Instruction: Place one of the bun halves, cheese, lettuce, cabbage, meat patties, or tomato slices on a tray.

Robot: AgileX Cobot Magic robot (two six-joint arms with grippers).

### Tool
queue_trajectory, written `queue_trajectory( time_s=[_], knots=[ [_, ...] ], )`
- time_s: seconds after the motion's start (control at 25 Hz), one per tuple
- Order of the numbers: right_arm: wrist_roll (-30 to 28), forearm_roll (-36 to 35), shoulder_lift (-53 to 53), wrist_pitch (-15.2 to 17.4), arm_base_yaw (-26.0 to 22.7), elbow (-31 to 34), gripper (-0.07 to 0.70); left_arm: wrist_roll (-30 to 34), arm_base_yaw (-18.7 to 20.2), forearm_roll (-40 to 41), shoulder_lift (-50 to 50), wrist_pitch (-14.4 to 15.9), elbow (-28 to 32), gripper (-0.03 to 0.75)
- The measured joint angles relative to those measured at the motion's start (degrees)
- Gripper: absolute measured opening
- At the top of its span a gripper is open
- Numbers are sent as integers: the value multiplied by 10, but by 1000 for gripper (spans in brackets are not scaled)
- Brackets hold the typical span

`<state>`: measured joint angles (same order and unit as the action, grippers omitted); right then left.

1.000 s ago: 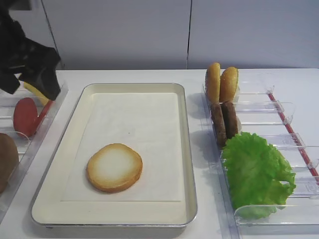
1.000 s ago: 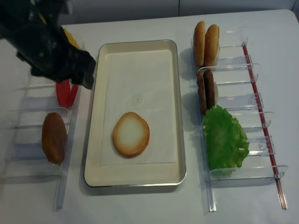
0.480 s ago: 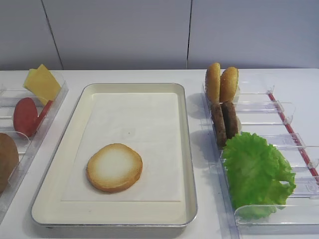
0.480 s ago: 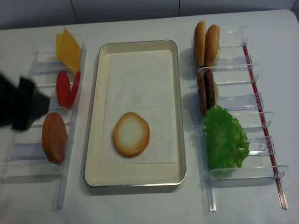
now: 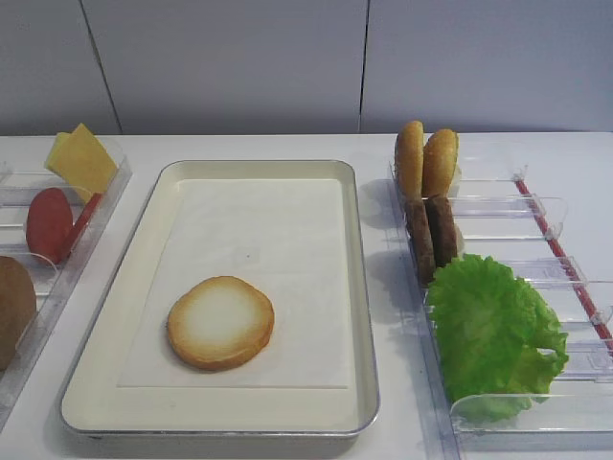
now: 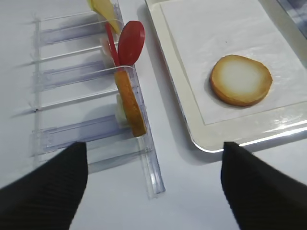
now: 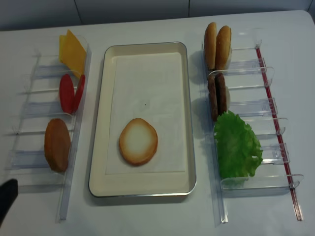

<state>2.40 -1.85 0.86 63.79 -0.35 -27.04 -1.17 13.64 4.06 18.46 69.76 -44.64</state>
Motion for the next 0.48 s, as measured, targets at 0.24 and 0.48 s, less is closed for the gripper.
queue_trajectory(
  time_s=[0.24,0.48],
  knots=[
    [0,0,0,0,0,0,505,0,0,-23,-83,-1,78,556],
    [-1,0,0,0,0,0,505,0,0,-26,-151,7,143,557]
  ],
)
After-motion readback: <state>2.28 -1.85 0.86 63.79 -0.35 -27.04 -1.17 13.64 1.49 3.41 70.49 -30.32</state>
